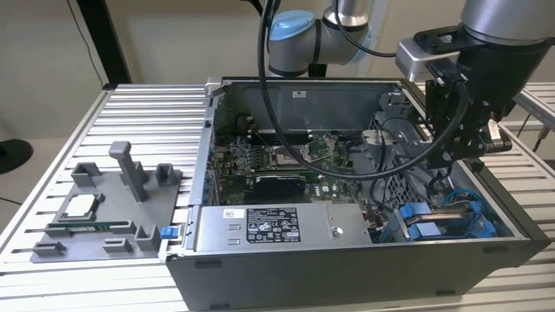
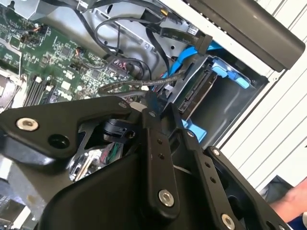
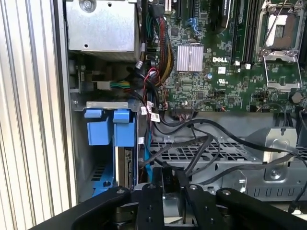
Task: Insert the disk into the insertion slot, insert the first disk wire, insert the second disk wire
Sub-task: 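Insert the first disk wire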
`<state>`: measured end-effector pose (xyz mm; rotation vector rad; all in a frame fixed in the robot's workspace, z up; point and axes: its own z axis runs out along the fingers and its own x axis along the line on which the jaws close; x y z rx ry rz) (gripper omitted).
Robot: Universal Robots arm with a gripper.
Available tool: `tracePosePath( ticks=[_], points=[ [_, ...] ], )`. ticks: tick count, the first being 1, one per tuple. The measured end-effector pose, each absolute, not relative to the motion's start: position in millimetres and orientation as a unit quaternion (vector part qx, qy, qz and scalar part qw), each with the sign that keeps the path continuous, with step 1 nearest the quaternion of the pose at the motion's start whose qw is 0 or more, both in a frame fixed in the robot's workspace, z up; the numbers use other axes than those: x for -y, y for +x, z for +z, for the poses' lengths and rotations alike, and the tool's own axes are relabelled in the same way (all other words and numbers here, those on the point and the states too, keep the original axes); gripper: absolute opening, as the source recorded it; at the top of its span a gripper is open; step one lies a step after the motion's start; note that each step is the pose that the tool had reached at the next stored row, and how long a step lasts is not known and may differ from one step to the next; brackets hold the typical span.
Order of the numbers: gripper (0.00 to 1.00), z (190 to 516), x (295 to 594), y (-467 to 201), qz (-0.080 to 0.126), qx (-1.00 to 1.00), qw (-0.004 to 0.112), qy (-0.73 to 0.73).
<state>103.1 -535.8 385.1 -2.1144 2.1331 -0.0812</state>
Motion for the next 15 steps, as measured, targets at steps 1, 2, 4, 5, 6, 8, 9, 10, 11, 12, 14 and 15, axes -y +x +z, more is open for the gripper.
tracePosePath(
  ticks=[1,2,4,5,6,8,9,10,11,12,14,15],
  points=[
    [0.0,385.0,535.8,103.0,-0.027,-0.708,0.069,-0.702],
    [0.0,385.0,535.8,102.6,-0.028,-0.708,0.069,-0.702],
    [0.0,384.9,535.8,101.9,-0.028,-0.708,0.07,-0.702],
    [0.0,384.9,535.8,101.8,-0.028,-0.708,0.07,-0.702],
    [0.0,384.9,535.8,101.8,-0.028,-0.708,0.07,-0.702],
    [0.0,384.8,535.8,101.8,-0.028,-0.708,0.07,-0.702],
    [0.0,384.5,535.7,101.7,-0.029,-0.708,0.069,-0.702],
    [0.0,383.9,535.7,101.7,-0.03,-0.708,0.068,-0.702],
    [0.0,383.5,535.8,101.9,-0.031,-0.708,0.066,-0.702],
    [0.0,382.8,535.8,102.3,-0.032,-0.708,0.064,-0.703],
    [0.0,381.6,535.8,103.2,-0.035,-0.708,0.061,-0.703],
    [0.0,381.1,535.8,104.0,-0.036,-0.708,0.059,-0.703]
  ],
)
